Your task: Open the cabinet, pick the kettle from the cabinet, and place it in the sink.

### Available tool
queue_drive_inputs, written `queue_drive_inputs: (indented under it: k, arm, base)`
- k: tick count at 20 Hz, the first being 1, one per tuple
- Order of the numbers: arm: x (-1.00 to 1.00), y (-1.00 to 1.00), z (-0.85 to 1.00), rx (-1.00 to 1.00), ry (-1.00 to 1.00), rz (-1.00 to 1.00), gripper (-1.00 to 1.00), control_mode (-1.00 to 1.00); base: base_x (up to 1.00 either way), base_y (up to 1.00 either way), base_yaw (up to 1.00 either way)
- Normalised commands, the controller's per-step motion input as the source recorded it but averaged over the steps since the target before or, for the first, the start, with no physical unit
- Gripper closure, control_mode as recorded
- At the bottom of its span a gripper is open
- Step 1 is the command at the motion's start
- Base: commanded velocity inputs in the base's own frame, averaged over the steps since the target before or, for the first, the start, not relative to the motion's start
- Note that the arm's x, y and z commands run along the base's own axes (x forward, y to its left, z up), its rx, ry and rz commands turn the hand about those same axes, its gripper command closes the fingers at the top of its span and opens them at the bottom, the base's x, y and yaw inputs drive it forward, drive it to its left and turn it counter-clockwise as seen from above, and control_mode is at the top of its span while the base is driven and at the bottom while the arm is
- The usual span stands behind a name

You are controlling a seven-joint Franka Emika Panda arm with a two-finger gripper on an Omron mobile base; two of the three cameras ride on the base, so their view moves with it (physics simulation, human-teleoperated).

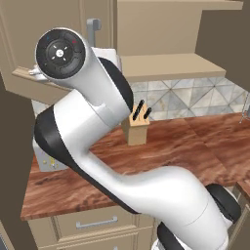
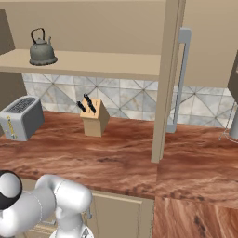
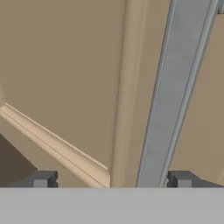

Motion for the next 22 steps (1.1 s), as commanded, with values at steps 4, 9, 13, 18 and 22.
queue_drive_inputs:
  k: [4,9,13,18,22]
  arm:
    - [0.0,0.0,0.0,-0.02,-0.01,-0.06,-1.0,-1.0]
    - [-0.03,0.0,0.02,-0.03,-0.03,-0.07,-1.0,-1.0]
    - [-0.2,-0.12,0.04,-0.05,-0.03,-0.07,-1.0,-1.0]
    - [-0.25,-0.2,0.03,-0.05,-0.01,-0.06,-1.0,-1.0]
    - [-0.4,-0.12,0.01,-0.03,-0.01,-0.04,-1.0,-1.0]
  base:
    - [0.0,0.0,0.0]
    - [0.0,0.0,0.0]
    - [0.0,0.0,0.0]
    - [0.0,0.0,0.0]
    - [0.0,0.0,0.0]
